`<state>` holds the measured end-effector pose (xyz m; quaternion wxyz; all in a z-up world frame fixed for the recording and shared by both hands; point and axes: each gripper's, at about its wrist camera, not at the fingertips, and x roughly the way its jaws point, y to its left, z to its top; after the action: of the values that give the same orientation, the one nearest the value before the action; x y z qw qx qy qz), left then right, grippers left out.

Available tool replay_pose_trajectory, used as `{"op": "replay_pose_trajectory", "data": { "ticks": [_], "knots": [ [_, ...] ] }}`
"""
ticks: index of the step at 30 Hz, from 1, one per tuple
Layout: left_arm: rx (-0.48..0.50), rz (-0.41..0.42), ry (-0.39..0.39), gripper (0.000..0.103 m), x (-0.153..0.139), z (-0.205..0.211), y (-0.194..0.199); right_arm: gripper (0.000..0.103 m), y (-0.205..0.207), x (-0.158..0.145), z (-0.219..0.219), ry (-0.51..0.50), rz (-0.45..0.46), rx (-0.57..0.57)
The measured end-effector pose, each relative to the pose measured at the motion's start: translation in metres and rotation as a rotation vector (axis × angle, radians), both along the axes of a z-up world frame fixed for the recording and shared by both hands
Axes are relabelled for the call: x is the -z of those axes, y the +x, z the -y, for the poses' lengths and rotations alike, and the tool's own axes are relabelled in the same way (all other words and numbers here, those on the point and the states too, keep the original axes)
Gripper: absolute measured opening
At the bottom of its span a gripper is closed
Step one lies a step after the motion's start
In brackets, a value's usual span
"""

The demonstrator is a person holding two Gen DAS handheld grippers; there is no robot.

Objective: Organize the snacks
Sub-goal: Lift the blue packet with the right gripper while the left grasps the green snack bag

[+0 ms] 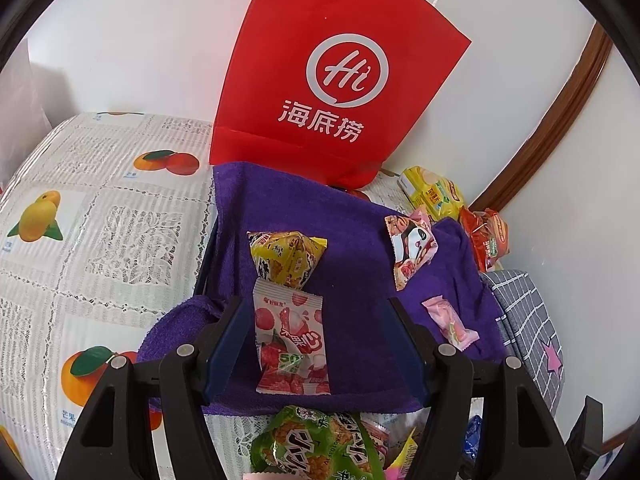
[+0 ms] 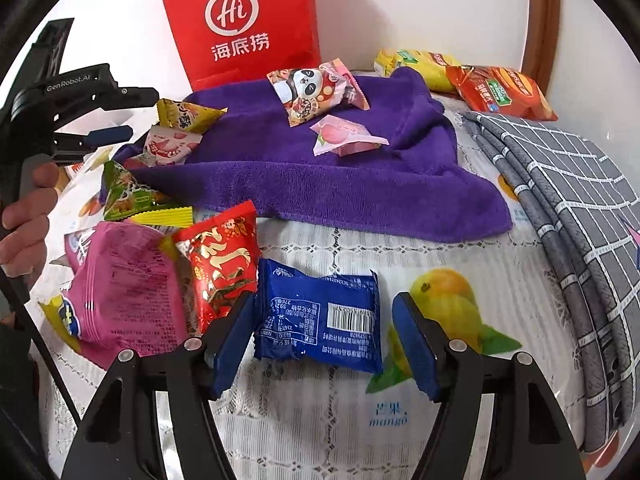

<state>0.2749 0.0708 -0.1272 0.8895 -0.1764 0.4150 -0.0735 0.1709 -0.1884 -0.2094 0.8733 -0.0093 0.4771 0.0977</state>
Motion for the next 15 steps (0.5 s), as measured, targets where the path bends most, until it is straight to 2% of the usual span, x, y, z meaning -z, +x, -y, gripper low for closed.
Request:
{"op": "replay_pose_trajectory", "data": {
  "ticks": [4, 12, 15],
  "knots": [
    [0.000, 0.001, 0.002, 0.066, 0.000, 0.000, -0.001, 0.056, -0.002, 0.000, 0.006, 0.000, 0.009, 0.035],
    [0.004, 0.019, 0.056, 0.066, -0.006, -0.001, -0.012, 0.054, -0.004, -0.001, 0.014, 0.019, 0.011, 0.066],
    [0.034, 0.012, 0.055, 0.066, -0.006, -0.001, -0.020, 0.054, -0.005, -0.001, 0.023, 0.058, 0.011, 0.090]
  ]
}}
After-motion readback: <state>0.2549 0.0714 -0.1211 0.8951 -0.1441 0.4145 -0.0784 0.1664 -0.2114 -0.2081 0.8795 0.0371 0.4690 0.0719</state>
